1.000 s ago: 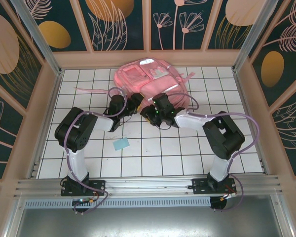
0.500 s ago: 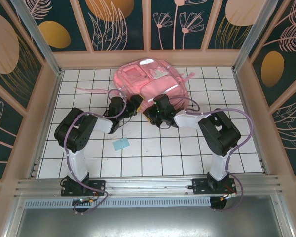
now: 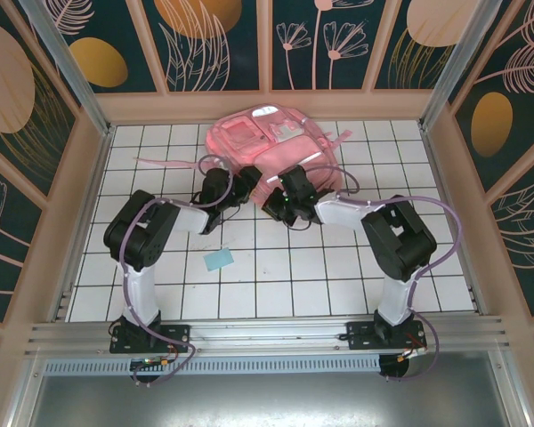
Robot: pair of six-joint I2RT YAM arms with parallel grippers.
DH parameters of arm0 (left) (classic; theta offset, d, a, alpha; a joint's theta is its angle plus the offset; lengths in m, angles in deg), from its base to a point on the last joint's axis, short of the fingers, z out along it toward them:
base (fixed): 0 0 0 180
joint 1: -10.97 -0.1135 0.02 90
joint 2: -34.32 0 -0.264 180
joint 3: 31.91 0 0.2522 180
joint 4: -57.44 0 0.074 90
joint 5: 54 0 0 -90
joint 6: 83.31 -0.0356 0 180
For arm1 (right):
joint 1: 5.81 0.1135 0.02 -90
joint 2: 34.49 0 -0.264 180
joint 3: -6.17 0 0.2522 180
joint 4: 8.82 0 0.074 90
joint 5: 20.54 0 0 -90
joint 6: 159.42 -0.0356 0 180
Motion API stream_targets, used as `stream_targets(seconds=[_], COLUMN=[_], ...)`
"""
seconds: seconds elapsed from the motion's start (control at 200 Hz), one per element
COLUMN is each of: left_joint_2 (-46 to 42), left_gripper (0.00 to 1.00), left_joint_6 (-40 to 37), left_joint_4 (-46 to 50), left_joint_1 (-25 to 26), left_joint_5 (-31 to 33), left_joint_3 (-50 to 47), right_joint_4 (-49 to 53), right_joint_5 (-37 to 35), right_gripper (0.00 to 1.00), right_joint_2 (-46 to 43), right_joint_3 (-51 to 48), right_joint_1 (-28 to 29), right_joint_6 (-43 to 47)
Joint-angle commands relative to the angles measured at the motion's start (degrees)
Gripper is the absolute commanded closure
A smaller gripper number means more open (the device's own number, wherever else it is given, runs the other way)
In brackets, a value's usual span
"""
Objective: Pack the student bag
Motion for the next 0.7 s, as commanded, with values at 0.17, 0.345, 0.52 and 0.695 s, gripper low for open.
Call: stream_targets(seconds=[0.17,0.345,0.52,0.695], left_joint_2=[5.62,3.01,0.27,-4.37], left_gripper=[0.39,0.39,0.38,0.33], left_joint_6=[-5.83,-8.11,-9.22,-5.70], left_joint_4=[6.08,8.19,10.02,9.87], left_joint_1=[-6.52,-7.55,-7.56,-7.28], left_joint_5=[5.47,6.33,5.02,-2.52], left_joint_3=[8.37,7.55,7.16,3.31], right_joint_4=[30.87,38.14,44.51,38.96], right_joint_5=[0.02,-7.29,-23.14,-7.21], right_gripper=[1.00,1.00,1.00,1.00], right_joint_2=[-6.41,-9.01,-6.13,-4.22], right_joint_3=[-2.57,-2.14,4.69,11.09], right_joint_1=[-3.23,-8.96,-9.81,-6.71], right_joint_6=[23.92,32.26,40.81,43.91])
